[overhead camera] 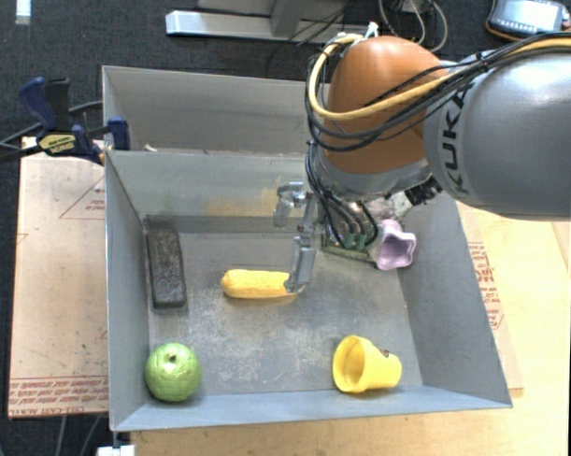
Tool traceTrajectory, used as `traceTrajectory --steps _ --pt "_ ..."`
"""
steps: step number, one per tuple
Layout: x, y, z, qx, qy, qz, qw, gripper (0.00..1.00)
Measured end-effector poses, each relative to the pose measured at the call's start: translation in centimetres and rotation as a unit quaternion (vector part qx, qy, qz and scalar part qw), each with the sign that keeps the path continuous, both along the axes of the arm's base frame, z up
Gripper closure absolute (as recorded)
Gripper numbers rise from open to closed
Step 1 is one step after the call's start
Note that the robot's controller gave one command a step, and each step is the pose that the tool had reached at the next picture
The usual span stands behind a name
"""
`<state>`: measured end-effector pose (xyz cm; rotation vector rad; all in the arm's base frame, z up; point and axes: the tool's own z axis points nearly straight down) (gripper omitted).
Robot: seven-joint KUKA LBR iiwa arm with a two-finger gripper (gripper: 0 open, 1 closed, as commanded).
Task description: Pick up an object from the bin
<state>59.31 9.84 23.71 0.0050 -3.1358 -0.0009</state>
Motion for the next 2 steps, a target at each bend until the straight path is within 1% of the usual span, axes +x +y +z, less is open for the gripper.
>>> traceTrajectory --steps 1,2 --pt "0.1 0.0 0.5 0.0 -0.0033 -0.001 1.0 0.0" --pt "-1.4 0.8 -3.1 0.0 -0.0061 0.027 0.9996 0.0"
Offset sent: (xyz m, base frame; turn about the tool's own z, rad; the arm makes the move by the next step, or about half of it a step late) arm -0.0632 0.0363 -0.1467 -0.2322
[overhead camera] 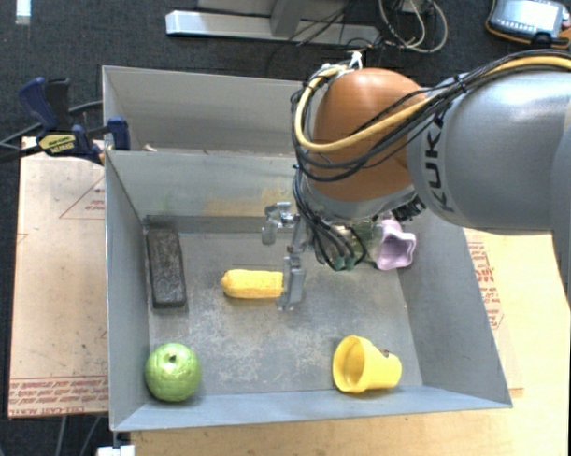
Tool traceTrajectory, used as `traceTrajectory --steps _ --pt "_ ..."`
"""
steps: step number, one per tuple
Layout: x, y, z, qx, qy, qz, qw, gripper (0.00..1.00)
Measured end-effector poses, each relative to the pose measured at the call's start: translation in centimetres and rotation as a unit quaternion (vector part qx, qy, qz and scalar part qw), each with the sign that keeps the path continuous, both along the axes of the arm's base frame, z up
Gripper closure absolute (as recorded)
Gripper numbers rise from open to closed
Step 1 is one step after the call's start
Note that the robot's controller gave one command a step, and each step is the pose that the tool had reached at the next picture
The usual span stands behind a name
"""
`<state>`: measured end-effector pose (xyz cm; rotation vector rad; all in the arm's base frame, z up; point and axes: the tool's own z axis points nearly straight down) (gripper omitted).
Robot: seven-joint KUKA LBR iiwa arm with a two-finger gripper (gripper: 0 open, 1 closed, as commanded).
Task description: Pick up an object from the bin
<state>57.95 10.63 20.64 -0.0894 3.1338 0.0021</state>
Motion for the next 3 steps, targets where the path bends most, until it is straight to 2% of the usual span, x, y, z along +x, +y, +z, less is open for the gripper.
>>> traceTrajectory --steps 1,2,3 --pt "0.0 0.5 -6.1 0.0 0.0005 0.02 0.9998 0.0" --pt "-0.8 1.7 -10.2 0.002 -0.0011 -0.063 0.998 1.0" --pt "-0.8 1.7 -10.3 0.002 -0.0009 -0.063 0.998 0.0"
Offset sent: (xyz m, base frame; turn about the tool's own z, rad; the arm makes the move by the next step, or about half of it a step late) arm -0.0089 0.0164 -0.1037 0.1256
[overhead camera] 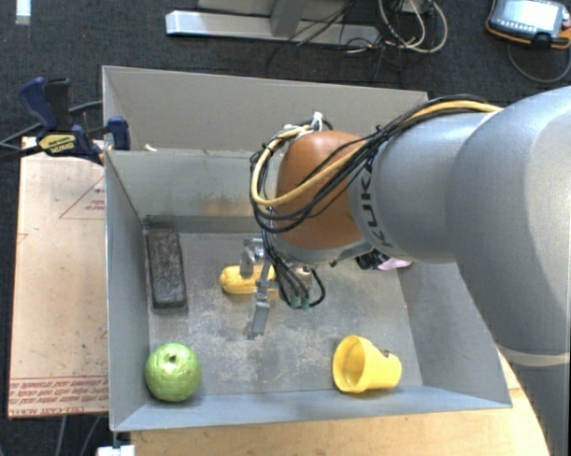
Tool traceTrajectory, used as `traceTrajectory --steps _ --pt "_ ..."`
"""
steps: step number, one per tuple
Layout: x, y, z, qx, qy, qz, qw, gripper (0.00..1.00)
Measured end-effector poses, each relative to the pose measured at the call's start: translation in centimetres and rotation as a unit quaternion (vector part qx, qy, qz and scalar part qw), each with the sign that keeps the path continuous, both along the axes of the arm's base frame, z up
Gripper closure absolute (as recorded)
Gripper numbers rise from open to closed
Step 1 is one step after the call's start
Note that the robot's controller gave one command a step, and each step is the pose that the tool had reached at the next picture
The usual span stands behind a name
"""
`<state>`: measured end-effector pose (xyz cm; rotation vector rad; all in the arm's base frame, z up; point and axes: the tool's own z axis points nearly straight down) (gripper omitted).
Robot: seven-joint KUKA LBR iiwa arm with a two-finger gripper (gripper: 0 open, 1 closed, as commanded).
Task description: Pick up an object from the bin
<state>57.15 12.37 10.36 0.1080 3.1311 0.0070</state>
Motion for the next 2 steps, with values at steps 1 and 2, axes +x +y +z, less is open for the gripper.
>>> traceTrajectory --steps 1,2 --pt "0.0 0.0 0.0 0.0 0.0002 0.0 1.0 0.0" --pt "2.4 -3.4 -2.8 0.005 -0.0065 -0.12 0.9928 1.0"
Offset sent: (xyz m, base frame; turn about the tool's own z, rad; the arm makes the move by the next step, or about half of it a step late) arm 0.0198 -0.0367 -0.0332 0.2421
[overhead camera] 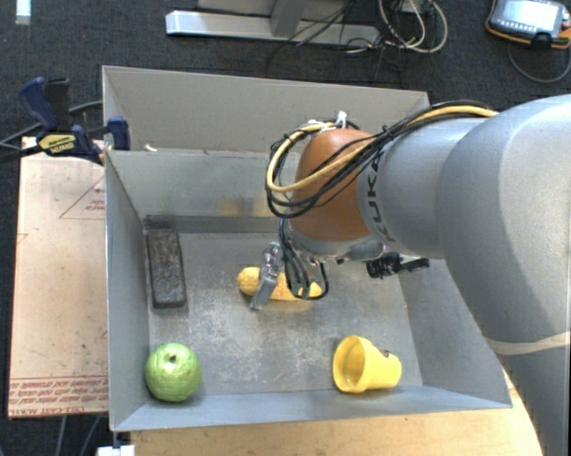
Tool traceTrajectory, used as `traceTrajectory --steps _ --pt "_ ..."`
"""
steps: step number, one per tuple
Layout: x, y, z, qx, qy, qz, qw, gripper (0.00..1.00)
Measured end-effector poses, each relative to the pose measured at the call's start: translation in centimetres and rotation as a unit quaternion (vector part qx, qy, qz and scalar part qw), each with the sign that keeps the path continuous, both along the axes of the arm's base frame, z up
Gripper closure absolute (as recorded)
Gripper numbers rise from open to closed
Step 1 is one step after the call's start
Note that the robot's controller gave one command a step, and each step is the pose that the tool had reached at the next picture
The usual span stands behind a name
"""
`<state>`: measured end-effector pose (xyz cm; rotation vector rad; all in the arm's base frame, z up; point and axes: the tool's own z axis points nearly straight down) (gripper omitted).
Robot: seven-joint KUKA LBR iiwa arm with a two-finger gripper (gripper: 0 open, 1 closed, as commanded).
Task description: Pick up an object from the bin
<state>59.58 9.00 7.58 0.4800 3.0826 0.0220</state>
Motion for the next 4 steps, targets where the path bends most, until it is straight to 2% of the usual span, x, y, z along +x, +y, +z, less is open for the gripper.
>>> traceTrajectory --steps 1,2,3,4 --pt "0.0 0.0 0.0 0.0 0.0 0.0 1.0 1.0" --pt "0.6 0.1 10.8 0.001 -0.0013 -0.001 1.0 1.0" --pt "0.6 0.1 10.8 0.0 -0.0013 -0.001 1.0 1.0" --pt "1.1 -0.1 13.9 0.001 0.0002 -0.006 1.0 1.0"
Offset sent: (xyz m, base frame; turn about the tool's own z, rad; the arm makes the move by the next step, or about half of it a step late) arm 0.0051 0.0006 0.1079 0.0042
